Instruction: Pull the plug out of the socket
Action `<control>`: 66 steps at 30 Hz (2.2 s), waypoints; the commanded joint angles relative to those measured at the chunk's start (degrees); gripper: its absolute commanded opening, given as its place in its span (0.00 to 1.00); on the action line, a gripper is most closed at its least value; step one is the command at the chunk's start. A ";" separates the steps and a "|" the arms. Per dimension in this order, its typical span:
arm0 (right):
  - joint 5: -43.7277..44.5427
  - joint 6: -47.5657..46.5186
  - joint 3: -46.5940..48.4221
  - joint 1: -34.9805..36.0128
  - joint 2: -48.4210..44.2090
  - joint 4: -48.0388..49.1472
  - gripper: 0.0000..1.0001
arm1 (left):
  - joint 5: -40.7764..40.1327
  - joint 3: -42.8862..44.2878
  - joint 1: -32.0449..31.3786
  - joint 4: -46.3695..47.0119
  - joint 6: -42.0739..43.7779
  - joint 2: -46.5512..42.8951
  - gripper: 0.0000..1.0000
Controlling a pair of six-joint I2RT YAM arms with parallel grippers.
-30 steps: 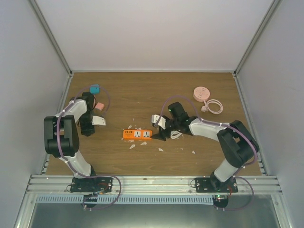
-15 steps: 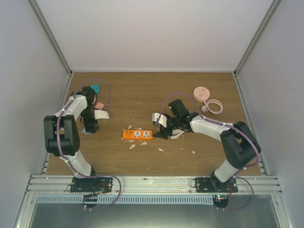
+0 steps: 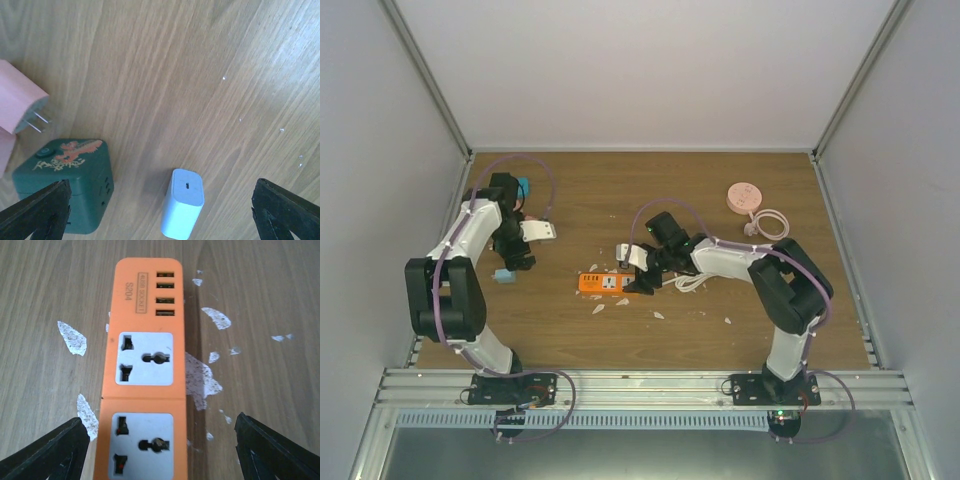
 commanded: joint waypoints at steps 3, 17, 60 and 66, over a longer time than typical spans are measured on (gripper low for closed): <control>1.18 1.14 1.00 2.12 2.50 1.03 0.80 | 4.37 1.75 -1.06 1.95 0.23 -2.99 0.99; 6.84 3.55 0.88 2.65 4.63 2.71 0.47 | 6.13 0.86 -5.23 6.90 0.58 -5.16 0.99; 18.75 21.58 -0.05 -28.96 3.57 4.02 0.42 | 20.71 15.50 -9.42 7.44 -23.40 2.58 0.99; 20.06 23.21 3.86 -29.62 6.35 3.59 0.48 | 22.20 16.57 -9.42 8.74 -26.85 3.30 0.99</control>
